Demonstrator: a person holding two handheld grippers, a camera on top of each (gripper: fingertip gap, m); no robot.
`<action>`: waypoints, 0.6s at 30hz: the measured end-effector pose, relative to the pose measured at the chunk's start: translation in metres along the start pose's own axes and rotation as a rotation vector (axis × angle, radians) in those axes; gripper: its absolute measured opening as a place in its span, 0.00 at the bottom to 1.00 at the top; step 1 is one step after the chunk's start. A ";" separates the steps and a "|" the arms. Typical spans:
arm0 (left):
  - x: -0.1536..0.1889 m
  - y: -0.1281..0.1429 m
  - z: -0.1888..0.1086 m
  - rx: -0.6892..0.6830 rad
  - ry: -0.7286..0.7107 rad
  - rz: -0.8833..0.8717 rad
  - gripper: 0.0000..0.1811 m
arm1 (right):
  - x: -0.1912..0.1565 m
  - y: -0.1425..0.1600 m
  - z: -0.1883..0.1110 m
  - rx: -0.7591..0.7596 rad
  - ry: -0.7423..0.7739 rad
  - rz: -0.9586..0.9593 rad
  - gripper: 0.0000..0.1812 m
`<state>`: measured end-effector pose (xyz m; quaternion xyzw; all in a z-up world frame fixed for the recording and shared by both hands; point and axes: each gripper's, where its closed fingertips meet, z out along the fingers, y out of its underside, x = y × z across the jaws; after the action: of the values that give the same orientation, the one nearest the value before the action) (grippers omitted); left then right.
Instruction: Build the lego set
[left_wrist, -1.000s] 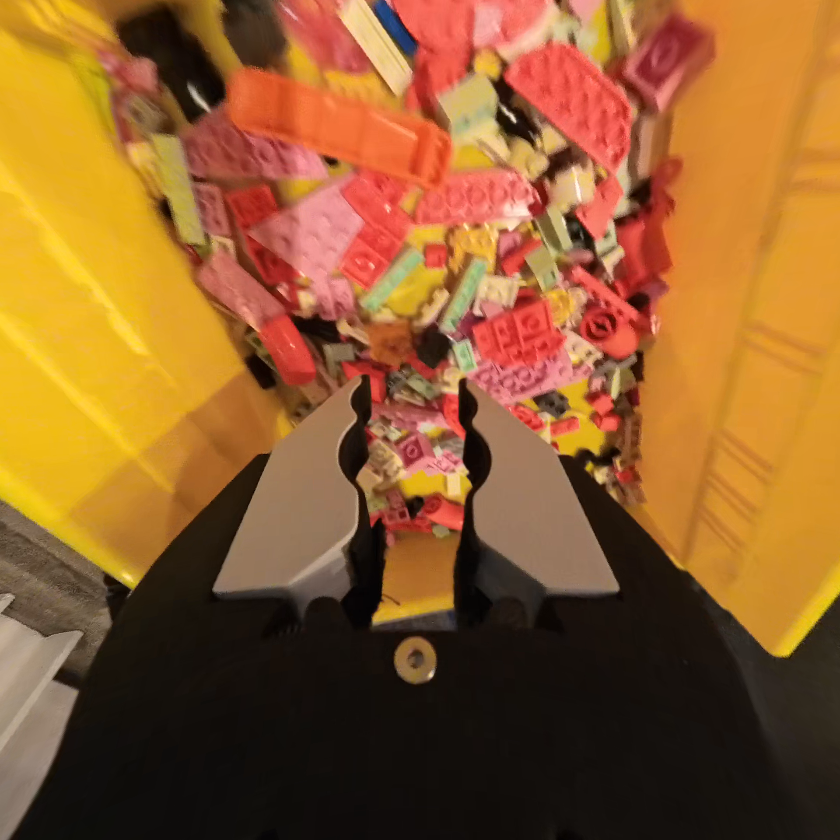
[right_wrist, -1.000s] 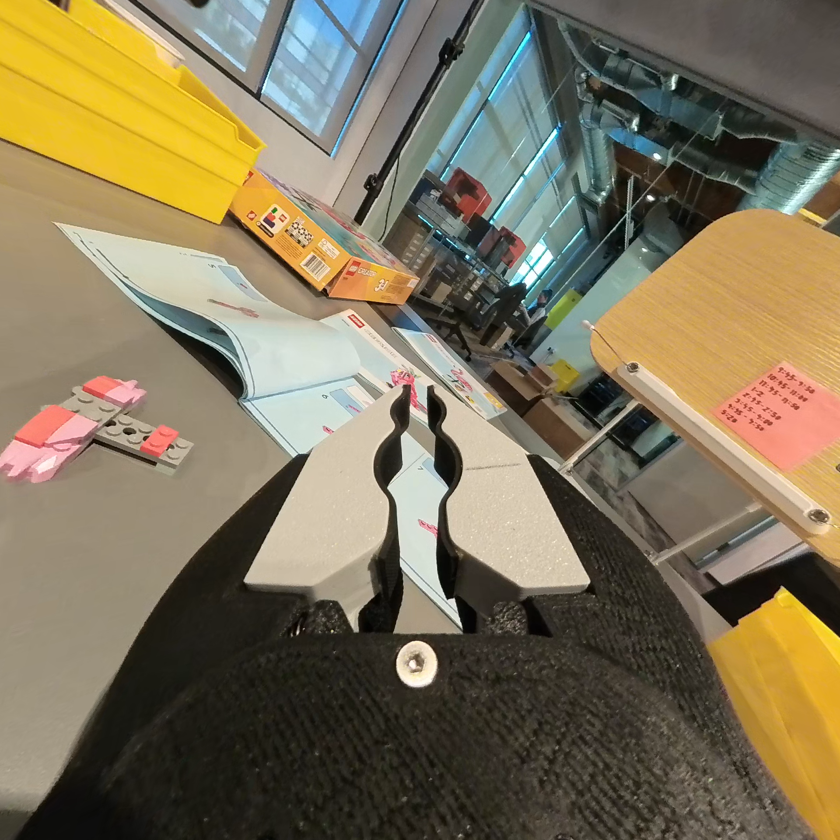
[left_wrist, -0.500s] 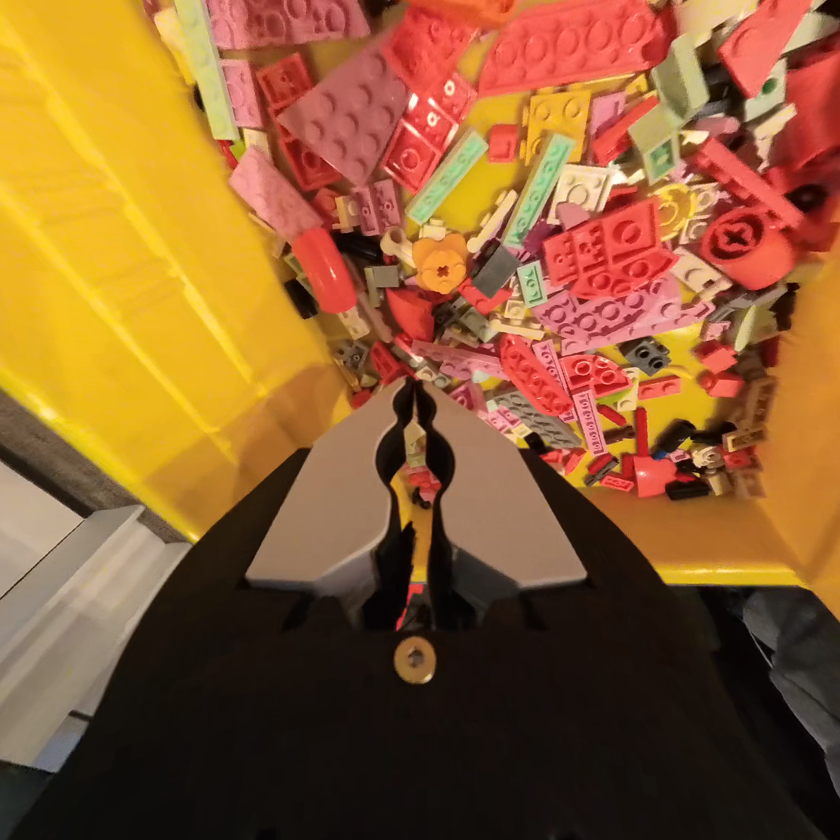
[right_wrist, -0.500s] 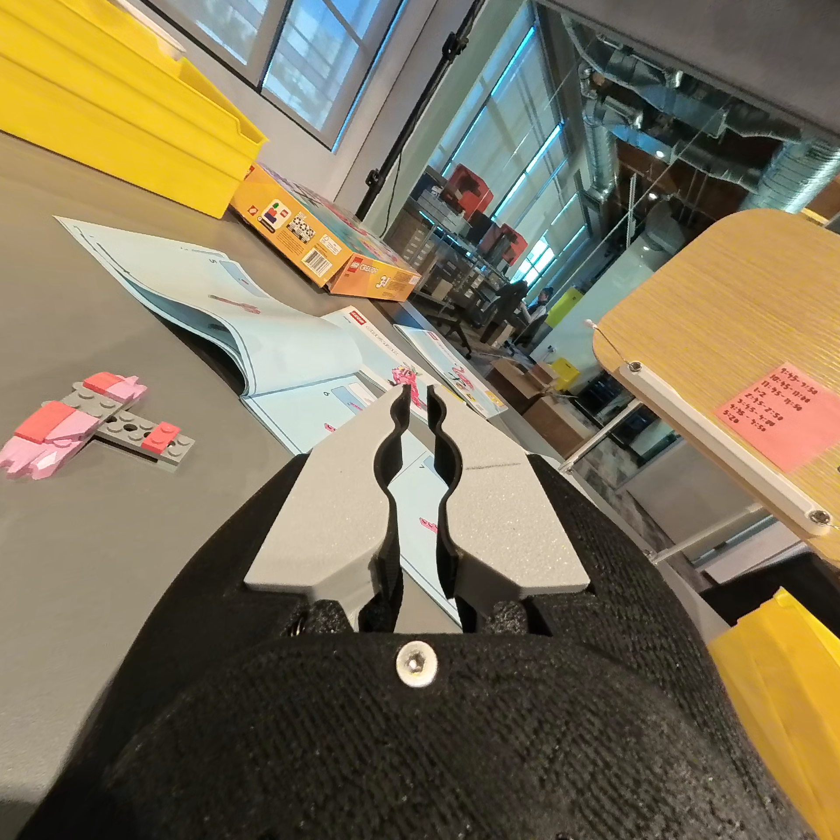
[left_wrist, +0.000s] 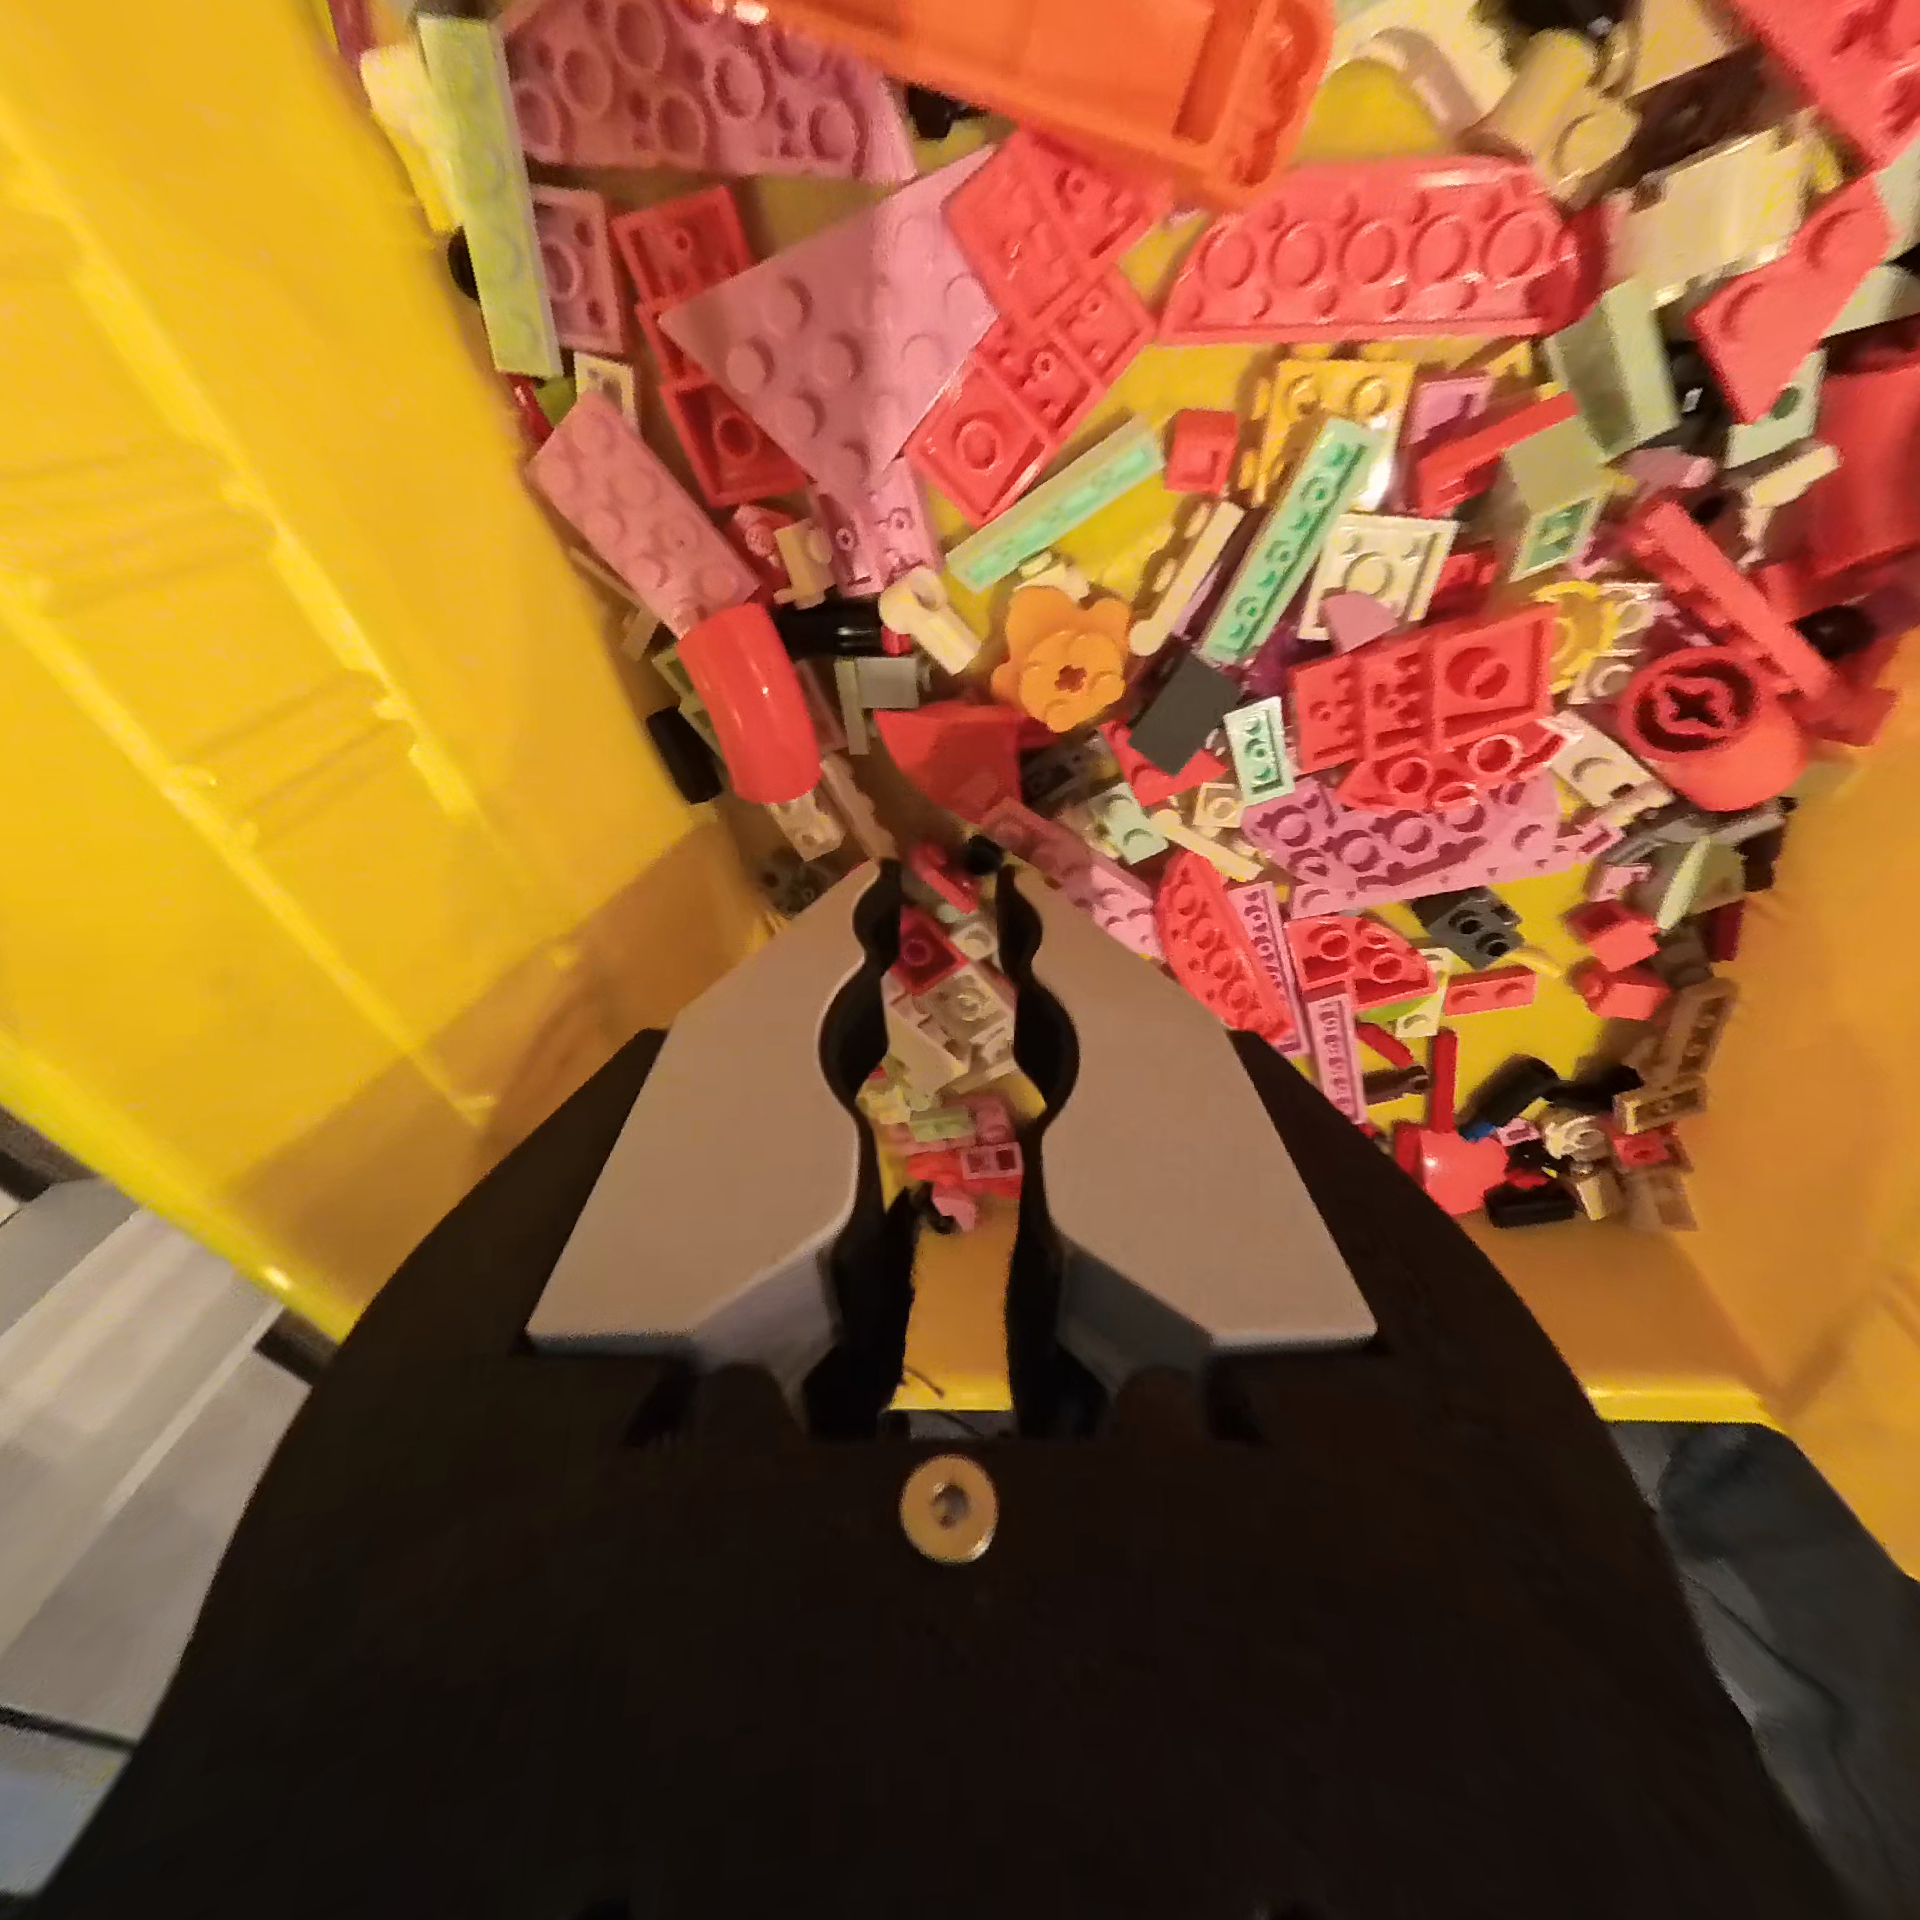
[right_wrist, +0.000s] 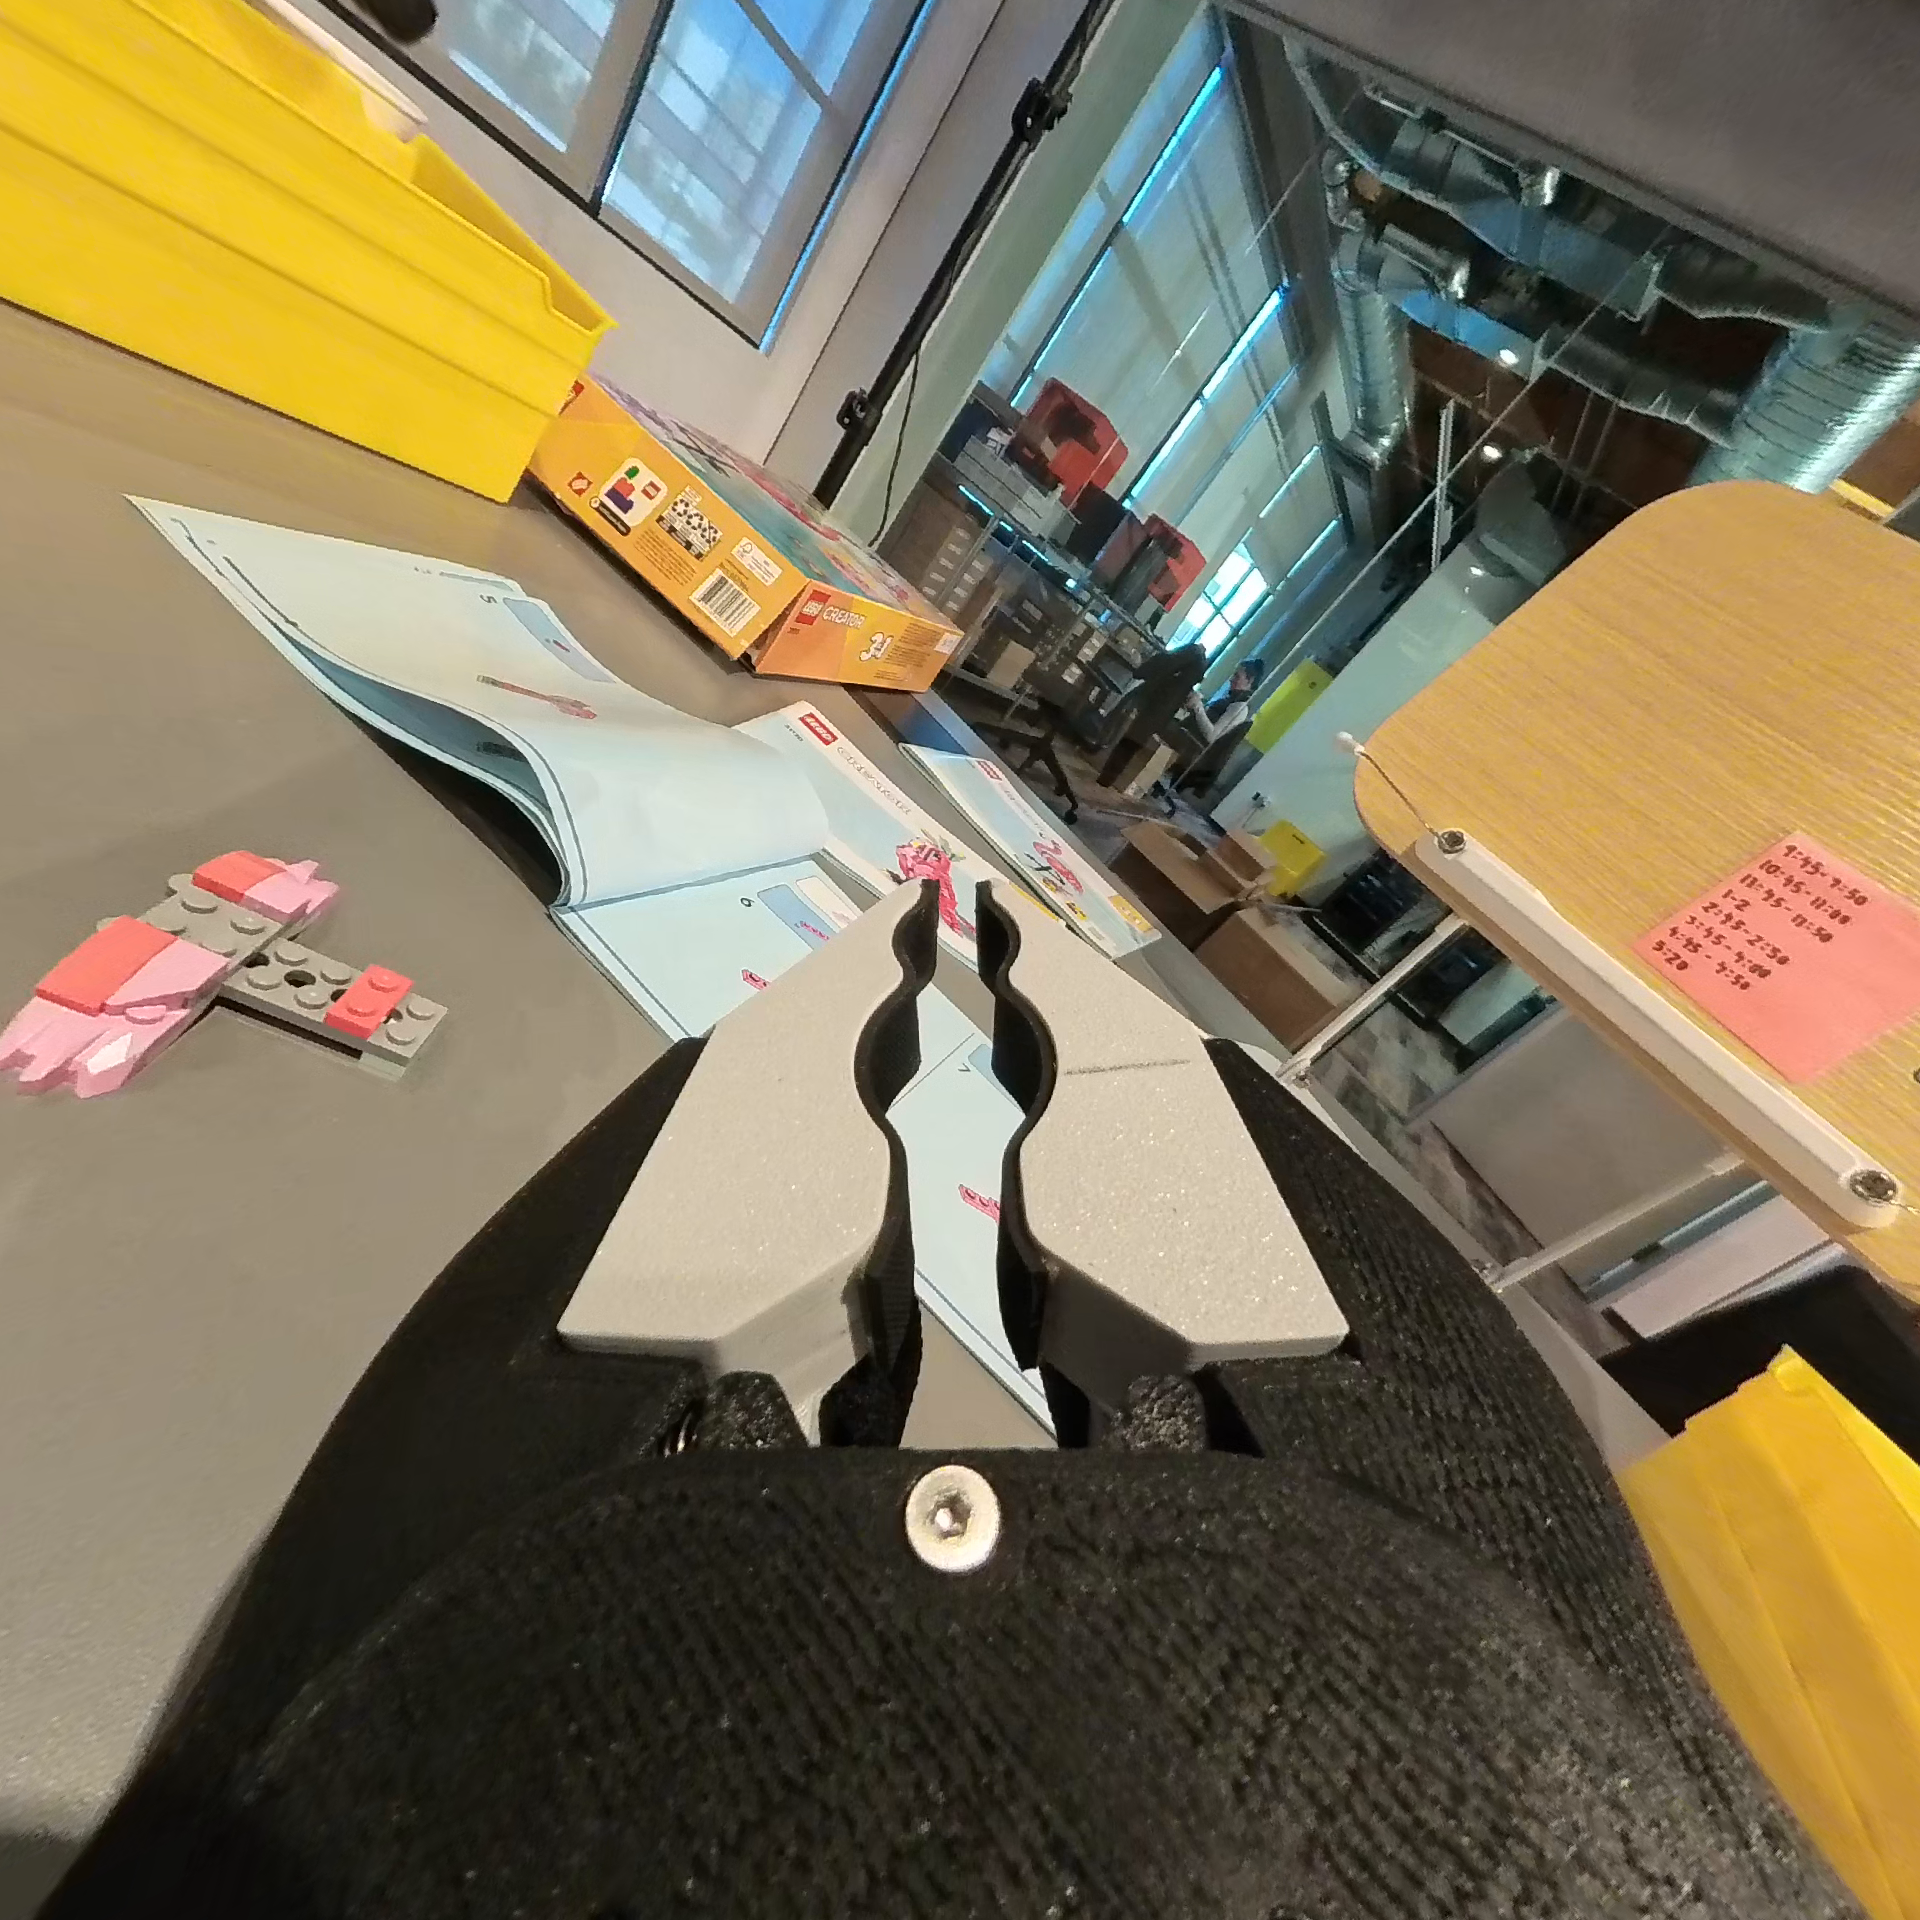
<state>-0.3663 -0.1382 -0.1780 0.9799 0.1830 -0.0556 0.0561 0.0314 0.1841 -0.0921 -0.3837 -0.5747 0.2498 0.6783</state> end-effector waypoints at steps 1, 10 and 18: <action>-0.002 0.001 0.002 -0.005 -0.008 -0.003 0.10 | 0.000 0.000 0.000 0.000 0.000 0.000 0.03; -0.001 -0.001 0.002 0.022 0.023 -0.001 0.03 | 0.000 0.000 0.000 0.000 -0.001 0.000 0.03; 0.007 -0.014 -0.034 0.202 0.100 -0.008 0.02 | 0.001 -0.001 0.000 0.004 0.005 0.004 0.03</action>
<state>-0.3616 -0.1186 -0.1467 0.9814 0.1830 -0.0253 -0.0525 0.0315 0.1848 -0.0909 -0.3841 -0.5718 0.2517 0.6799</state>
